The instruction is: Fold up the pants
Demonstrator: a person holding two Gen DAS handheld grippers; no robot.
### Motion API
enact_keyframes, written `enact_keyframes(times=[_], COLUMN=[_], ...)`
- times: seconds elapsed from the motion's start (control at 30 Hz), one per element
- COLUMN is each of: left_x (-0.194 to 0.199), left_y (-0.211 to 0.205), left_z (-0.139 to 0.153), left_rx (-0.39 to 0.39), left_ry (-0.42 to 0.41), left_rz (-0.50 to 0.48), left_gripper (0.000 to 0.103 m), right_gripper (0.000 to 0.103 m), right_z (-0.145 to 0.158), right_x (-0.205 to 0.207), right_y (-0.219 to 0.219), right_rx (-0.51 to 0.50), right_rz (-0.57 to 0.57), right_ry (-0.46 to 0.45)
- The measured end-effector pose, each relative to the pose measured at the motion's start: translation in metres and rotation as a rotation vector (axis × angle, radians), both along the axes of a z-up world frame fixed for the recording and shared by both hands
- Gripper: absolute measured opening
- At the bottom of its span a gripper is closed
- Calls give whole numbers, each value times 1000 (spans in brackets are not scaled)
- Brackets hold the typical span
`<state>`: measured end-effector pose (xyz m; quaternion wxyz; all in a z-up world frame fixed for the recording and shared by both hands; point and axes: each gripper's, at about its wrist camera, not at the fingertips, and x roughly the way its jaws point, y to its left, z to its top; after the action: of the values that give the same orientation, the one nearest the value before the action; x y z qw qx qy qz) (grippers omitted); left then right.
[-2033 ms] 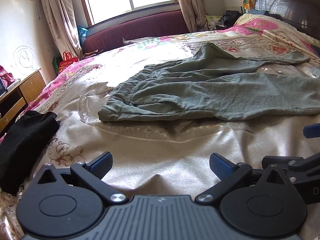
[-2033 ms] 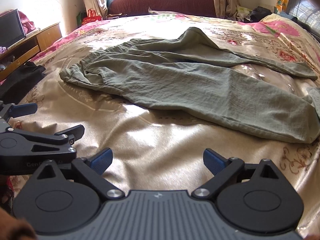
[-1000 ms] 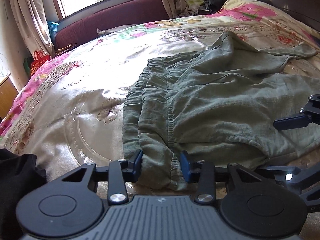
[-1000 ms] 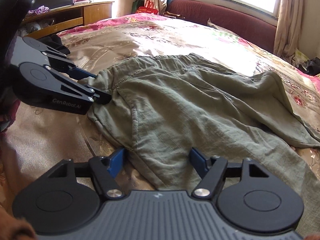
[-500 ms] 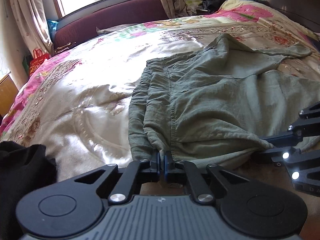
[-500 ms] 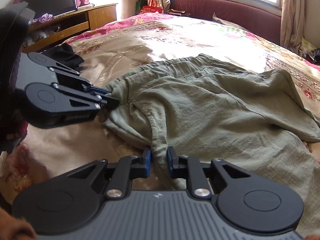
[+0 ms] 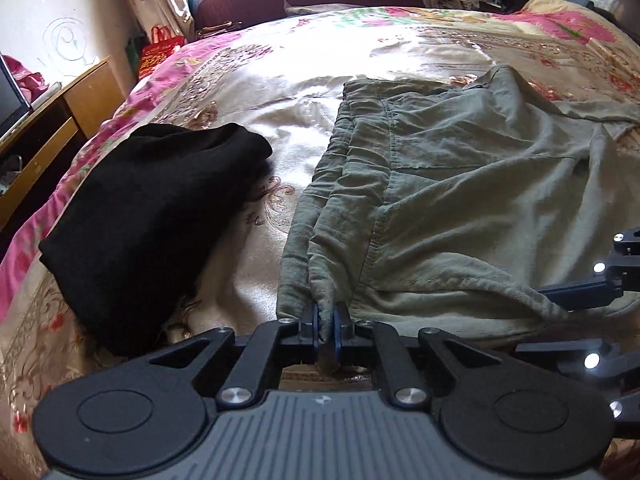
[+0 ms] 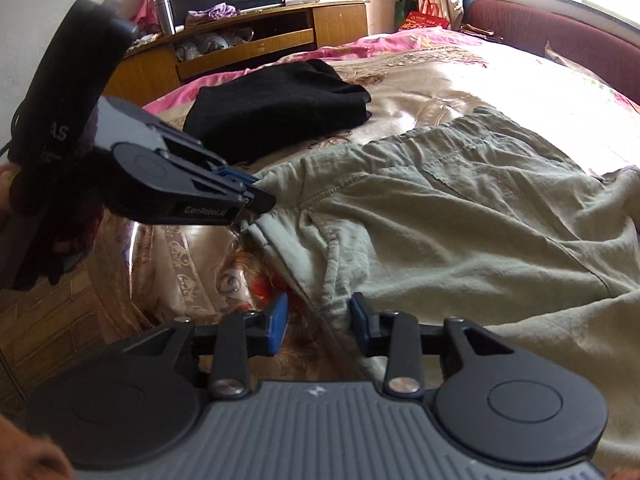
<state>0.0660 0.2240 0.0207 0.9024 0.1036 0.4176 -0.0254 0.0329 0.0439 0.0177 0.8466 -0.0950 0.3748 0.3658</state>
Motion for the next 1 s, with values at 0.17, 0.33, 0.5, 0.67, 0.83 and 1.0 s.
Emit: enact_keyframes(times=[0.17, 0.33, 0.5, 0.67, 0.83, 1.0], left_x=[-13, -16, -13, -23, -34, -34], left_y=[-31, -82, -176, -265, -303, -308], left_z=[18, 31, 17, 13, 17, 19], left_rx=[66, 3, -120, -180, -132, -129], left_ry=[-94, -133, -75, -31, -27, -18], left_rz=[-48, -142, -322, -487, -570, -592], left_gripper=[26, 26, 27, 31, 32, 32], right_gripper=[39, 45, 50, 59, 42, 1], right_z=[31, 45, 34, 13, -6, -11], right_x=[-6, -11, -4, 18, 34, -7], right_y=[-57, -175, -304, -376, -397, -458], right_rx=[81, 30, -143, -180, -208, 46], right_rz=[-159, -543, -1001, -1173, -1250, -1325], right_ry=[-22, -79, -131, -120, -81, 23])
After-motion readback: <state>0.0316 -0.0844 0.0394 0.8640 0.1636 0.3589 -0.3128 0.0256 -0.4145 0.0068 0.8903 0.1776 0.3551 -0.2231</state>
